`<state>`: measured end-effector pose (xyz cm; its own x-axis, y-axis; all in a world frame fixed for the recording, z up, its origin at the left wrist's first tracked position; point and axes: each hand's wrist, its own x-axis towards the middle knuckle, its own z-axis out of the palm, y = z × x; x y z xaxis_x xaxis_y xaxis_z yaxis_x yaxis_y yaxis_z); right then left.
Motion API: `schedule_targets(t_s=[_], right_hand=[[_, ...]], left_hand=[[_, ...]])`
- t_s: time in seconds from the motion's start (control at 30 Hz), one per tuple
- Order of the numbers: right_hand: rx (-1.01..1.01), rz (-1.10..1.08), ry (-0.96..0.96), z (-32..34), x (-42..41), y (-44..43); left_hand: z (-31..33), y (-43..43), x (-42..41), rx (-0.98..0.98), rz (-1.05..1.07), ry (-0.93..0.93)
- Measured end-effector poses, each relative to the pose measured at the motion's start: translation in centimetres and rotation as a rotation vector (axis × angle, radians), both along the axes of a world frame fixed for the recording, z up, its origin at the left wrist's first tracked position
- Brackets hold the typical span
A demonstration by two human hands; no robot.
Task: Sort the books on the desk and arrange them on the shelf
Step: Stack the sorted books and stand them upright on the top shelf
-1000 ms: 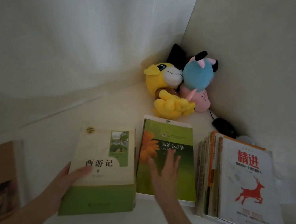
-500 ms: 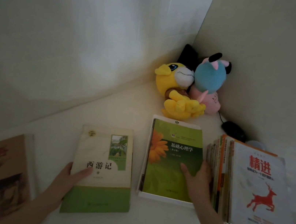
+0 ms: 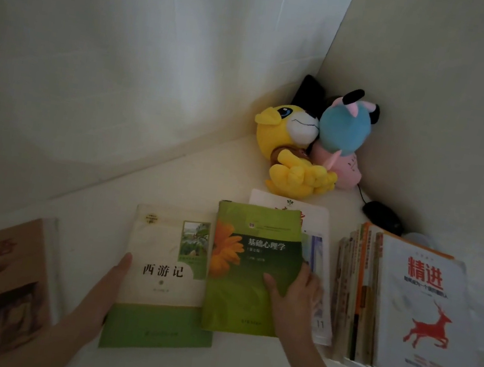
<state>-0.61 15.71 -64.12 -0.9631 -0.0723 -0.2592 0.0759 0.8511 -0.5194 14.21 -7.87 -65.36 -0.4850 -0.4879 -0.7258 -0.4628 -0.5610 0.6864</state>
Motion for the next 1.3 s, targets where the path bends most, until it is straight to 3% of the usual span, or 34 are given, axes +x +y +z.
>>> schedule_targets(t_s=[0.13,0.4,0.43,0.57,0.7,0.77,0.97,1.13,1.2,1.3], right_hand=[[0.030,0.033,-0.093,0.0,1.2,-2.0],[-0.139,0.018,-0.117,0.0,3.2,-4.8],[-0.143,0.027,-0.126,0.0,3.4,-5.1],[-0.127,0.114,-0.115,0.0,5.3,-6.6],[-0.117,0.191,-0.171,-0.1,7.1,-8.5],[-0.055,0.200,-0.190,-0.3,7.6,-9.4],[-0.001,0.234,-0.255,0.2,6.6,-9.8],[-0.416,0.155,-0.493,0.1,3.4,-9.7],[-0.606,0.155,-0.676,0.3,1.3,-10.0],[-0.800,0.312,-0.894,0.8,-0.8,-10.3]], left_hand=[[-0.9,-0.4,0.0,0.037,0.046,0.002],[-0.6,-0.3,0.1,0.094,0.022,0.080],[0.4,0.3,0.4,0.121,0.015,0.023],[-5.8,-3.2,0.9,-0.041,-0.067,0.087],[-12.4,-6.0,0.4,0.043,-0.121,0.116],[-7.2,-5.2,0.2,0.060,-0.085,0.106],[-0.9,-1.6,1.5,0.054,-0.214,0.155],[0.1,-1.5,2.1,0.003,-0.130,0.232],[1.1,-1.5,2.5,0.003,-0.130,0.281],[1.7,-2.1,2.7,-0.028,-0.123,0.332]])
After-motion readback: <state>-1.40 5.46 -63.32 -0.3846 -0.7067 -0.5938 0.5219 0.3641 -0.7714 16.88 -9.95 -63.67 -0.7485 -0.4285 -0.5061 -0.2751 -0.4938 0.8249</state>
